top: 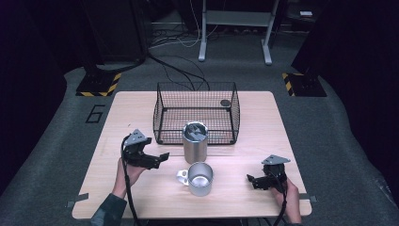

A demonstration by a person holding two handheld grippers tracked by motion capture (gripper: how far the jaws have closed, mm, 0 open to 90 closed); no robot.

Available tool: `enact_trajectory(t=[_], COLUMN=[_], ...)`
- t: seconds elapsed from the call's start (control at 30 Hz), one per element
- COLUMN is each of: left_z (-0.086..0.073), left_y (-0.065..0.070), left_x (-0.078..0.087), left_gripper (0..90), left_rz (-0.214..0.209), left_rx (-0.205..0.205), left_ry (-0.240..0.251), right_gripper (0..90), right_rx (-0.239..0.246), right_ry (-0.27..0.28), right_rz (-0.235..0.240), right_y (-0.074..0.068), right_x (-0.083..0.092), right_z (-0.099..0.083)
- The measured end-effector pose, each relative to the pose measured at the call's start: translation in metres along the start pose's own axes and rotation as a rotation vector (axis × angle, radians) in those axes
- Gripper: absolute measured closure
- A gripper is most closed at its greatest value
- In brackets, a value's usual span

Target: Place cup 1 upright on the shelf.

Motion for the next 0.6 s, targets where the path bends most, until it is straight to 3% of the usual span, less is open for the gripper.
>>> enact_trajectory(t=[0.3,0.37,0.6], left_z=[0.022,0.031,0.042], left_y=[0.010,0.014,0.016], left_x=[-0.016,-0.024,-0.039], left_gripper=[0.0,0.0,0.0], left_rz=[-0.043,-0.049,-0.067], left_rx=[-0.039,-0.062,-0.075], left_ry=[0.003,0.002,-0.016], right_gripper=[0.0,0.0,0.0], right_rx=[0.000,0.000,0.000], right_ry=[0.000,0.000,0.000], right_rz=[0.000,0.000,0.000], right_y=[0.000,0.000,0.000], right_x=[0.000,0.000,0.000], right_z=[0.000,0.000,0.000])
Point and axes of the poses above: each handheld gripper's, and its own axes: x roughly backward along the jaws, z roughly out of its top, y roughly to its right, the point moved 5 cm from there along -x, roughly forward along the jaws, and after that the axes turned 13 degrees about -z, right-handed, at the moved point
